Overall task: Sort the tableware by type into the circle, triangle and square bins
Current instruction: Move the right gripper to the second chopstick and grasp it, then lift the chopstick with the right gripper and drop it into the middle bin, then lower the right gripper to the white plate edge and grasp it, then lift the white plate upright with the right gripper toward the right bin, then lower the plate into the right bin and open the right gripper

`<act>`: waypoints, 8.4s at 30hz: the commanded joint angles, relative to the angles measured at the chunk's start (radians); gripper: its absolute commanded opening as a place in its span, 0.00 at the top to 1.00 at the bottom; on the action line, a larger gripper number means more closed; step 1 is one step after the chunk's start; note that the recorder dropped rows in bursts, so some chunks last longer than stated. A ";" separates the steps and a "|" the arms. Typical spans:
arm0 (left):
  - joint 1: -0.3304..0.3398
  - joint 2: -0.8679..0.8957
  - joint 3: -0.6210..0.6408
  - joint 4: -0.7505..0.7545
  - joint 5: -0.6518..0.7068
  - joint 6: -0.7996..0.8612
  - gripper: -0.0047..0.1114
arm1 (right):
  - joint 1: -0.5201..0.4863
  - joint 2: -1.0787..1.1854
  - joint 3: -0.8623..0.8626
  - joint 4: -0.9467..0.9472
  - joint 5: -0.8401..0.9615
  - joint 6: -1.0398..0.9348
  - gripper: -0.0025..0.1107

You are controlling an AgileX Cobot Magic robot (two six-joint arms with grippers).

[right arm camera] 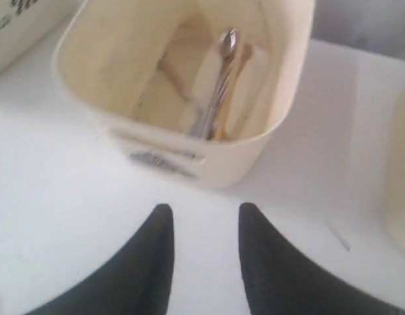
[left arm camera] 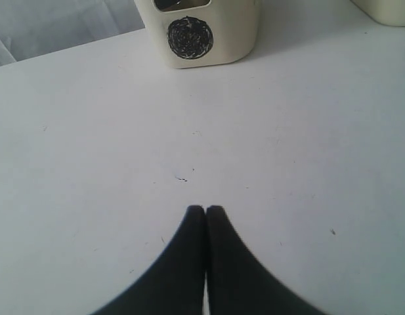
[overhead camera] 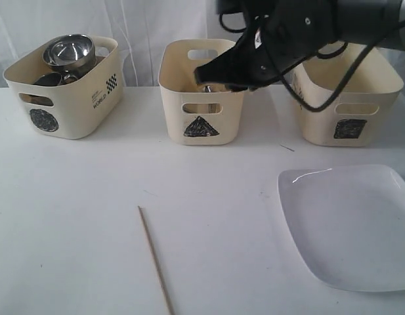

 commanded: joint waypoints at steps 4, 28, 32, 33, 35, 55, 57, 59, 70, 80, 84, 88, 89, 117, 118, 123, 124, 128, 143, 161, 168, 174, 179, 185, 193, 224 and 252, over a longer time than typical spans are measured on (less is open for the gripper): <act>0.001 -0.004 0.004 -0.002 -0.005 -0.007 0.96 | 0.252 -0.007 0.076 0.049 0.116 0.151 0.64; 0.001 -0.004 0.004 -0.002 -0.005 -0.007 0.96 | 0.456 0.325 0.050 0.113 0.225 0.302 0.48; 0.001 -0.004 0.004 -0.002 -0.005 -0.007 0.96 | 0.460 0.361 0.050 0.116 0.235 0.300 0.54; 0.001 -0.004 0.004 -0.002 -0.005 -0.007 0.96 | 0.460 0.363 0.050 0.116 0.235 0.300 0.56; 0.001 -0.004 0.004 -0.002 -0.005 -0.007 0.96 | 0.460 0.365 0.052 0.116 0.231 0.300 0.64; 0.001 -0.004 0.004 -0.002 -0.005 -0.007 0.96 | 0.166 -0.134 0.407 -0.060 -0.490 0.507 0.98; 0.001 -0.004 0.004 -0.002 -0.005 -0.007 0.96 | 0.087 -0.185 0.424 -0.062 -0.548 0.501 0.98; 0.001 -0.004 0.004 -0.002 -0.005 -0.007 0.96 | -0.001 -0.209 0.425 -0.062 -0.659 0.479 0.98; 0.001 -0.004 0.004 -0.002 -0.005 -0.007 0.96 | -0.185 0.011 0.149 -0.043 -0.790 0.480 0.98; 0.001 -0.004 0.004 -0.002 -0.005 -0.007 0.96 | -0.178 0.424 -0.350 -0.051 -0.631 0.339 0.95; 0.001 -0.004 0.004 -0.002 -0.005 -0.007 0.96 | -0.160 0.460 -0.411 -0.051 -0.535 0.201 0.62; 0.001 -0.004 0.004 -0.002 -0.005 -0.007 0.96 | -0.124 0.336 -0.380 -0.054 -0.271 0.049 0.63; 0.001 -0.004 0.004 -0.002 -0.005 -0.007 0.96 | -0.112 0.298 -0.346 -0.066 -0.217 0.032 0.64; 0.001 -0.004 0.004 -0.002 -0.005 -0.007 0.96 | 0.374 0.190 0.327 -0.544 0.551 0.464 0.42; 0.001 -0.004 0.004 -0.002 -0.005 -0.007 0.96 | 0.374 0.202 0.336 -0.542 0.536 0.464 0.42; 0.001 -0.004 0.004 -0.002 -0.005 -0.007 0.96 | 0.370 0.232 0.368 -0.540 0.486 0.523 0.42; 0.001 -0.004 0.004 -0.002 -0.005 -0.007 0.96 | 0.365 0.234 0.376 -0.540 0.480 0.532 0.42; 0.001 -0.004 0.004 -0.002 -0.005 -0.007 0.96 | 0.343 0.234 0.411 -0.535 0.473 0.569 0.42; 0.001 -0.004 0.004 -0.002 -0.005 -0.007 0.96 | 0.294 0.228 0.524 -0.444 0.311 0.602 0.96; 0.001 -0.004 0.004 -0.002 -0.005 -0.007 0.96 | 0.294 -0.490 0.530 -0.607 0.139 0.680 0.98; 0.001 -0.004 0.004 -0.002 -0.005 -0.007 0.96 | 0.294 -0.656 0.530 -0.613 0.147 0.568 0.98; 0.001 -0.004 0.004 -0.002 -0.005 -0.007 0.96 | 0.269 -0.715 0.521 -0.795 0.084 0.539 0.98; 0.001 -0.004 0.004 -0.002 -0.005 -0.007 0.96 | 0.151 -0.701 0.468 -0.807 0.006 0.539 0.98; 0.001 -0.004 0.004 -0.002 -0.005 -0.007 0.96 | -0.014 -0.611 0.376 -0.798 -0.131 0.539 0.98; 0.001 -0.004 0.004 -0.002 -0.005 -0.007 0.96 | -0.176 -0.404 0.233 -0.723 -0.347 0.539 0.98; 0.001 -0.004 0.004 -0.002 -0.005 -0.007 0.96 | -0.283 0.056 -0.029 -0.684 -0.337 0.535 0.98; 0.001 -0.004 0.004 -0.002 -0.005 -0.007 0.96 | -0.274 0.068 -0.029 -0.577 -0.264 0.517 0.98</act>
